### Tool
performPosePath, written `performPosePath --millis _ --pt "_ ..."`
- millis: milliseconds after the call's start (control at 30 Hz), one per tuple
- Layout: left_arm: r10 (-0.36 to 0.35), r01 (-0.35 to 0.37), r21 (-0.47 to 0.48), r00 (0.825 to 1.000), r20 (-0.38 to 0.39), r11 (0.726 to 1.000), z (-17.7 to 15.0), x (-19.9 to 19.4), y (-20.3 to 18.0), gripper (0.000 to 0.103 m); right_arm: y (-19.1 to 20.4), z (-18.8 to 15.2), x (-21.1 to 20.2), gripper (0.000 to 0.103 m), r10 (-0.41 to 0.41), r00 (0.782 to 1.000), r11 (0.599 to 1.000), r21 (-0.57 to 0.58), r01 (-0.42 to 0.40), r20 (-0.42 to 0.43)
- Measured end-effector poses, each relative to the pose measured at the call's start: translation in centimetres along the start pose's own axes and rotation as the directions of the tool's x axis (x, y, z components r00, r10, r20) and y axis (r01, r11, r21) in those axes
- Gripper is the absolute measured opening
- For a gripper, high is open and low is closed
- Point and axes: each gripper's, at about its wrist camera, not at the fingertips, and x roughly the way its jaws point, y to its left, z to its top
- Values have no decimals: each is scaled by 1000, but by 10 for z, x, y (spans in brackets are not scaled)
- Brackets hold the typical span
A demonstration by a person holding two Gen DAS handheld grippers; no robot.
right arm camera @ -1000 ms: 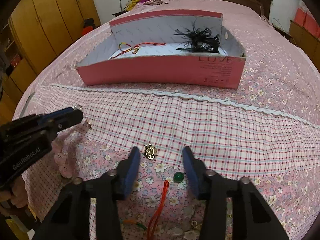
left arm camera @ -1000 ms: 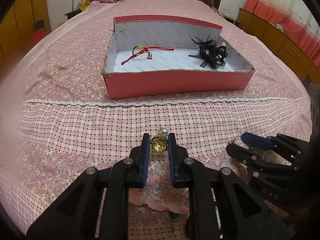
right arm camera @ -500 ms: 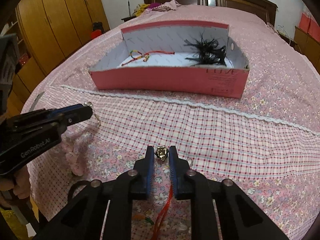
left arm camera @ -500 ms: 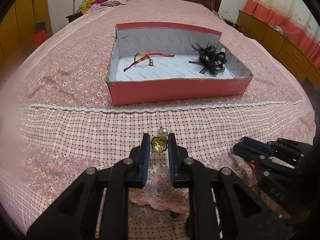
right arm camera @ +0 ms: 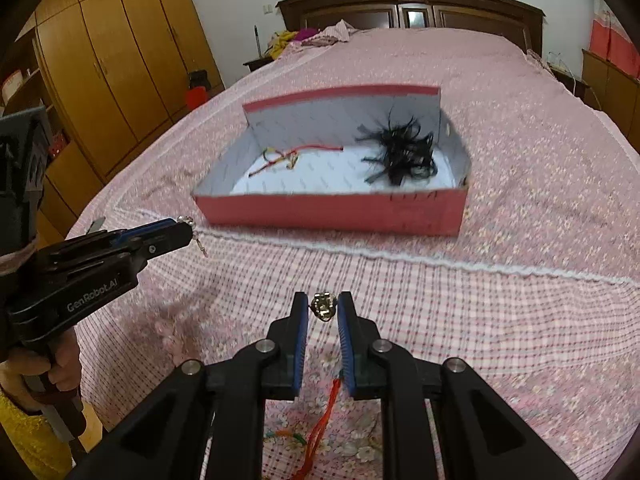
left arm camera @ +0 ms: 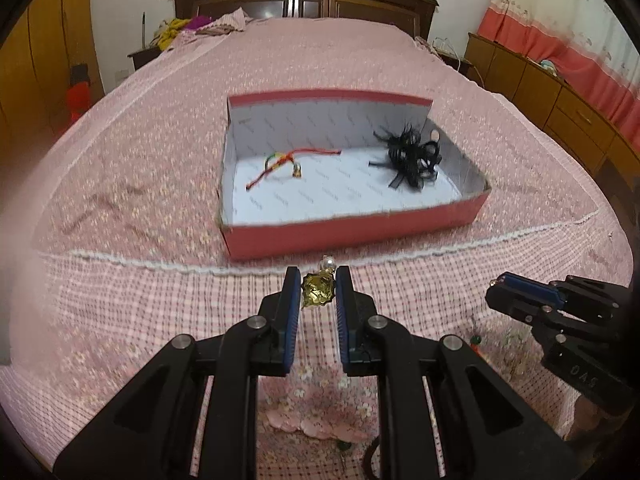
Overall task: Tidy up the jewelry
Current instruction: 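Carry the gold pendant and charm over the shoebox with both grippers, then open both grippers to drop the pendant and charm into the shoebox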
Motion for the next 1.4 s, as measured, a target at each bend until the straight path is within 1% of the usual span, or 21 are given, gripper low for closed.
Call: performPosePath --millis 167,300,500,600,700,833,1133,1267,1400 --pt "4 -4 4 1000 26 1000 18 -1 0 9 -6 15 -7 17 -19 999 1000 -4 19 25" --pt "9 -9 10 999 46 1000 33 2 2 9 -13 30 -7 17 -20 999 1000 6 19 37" --pt "31 -32 23 998 46 999 55 21 6 9 -23 56 1 17 -64 997 998 2 64 54" --pt "40 -40 7 999 31 999 62 35 10 9 -29 69 7 17 -87 994 996 -6 88 65" --pt "43 -43 -13 999 6 999 69 52 14 9 -36 83 19 17 -100 993 995 -5 101 55" --pt "59 -59 -15 998 -26 998 74 74 17 9 -48 95 40 17 -128 991 992 4 128 32" --pt "77 -79 -20 992 -96 997 74 113 20 9 -66 99 81 17 -206 978 978 -12 206 -26" --pt "80 -82 -18 990 -115 996 72 123 20 9 -72 99 89 17 -217 975 976 -10 217 -39" --pt "82 -86 -22 988 -129 996 70 131 20 9 -70 101 95 17 -232 972 972 -33 231 -44"
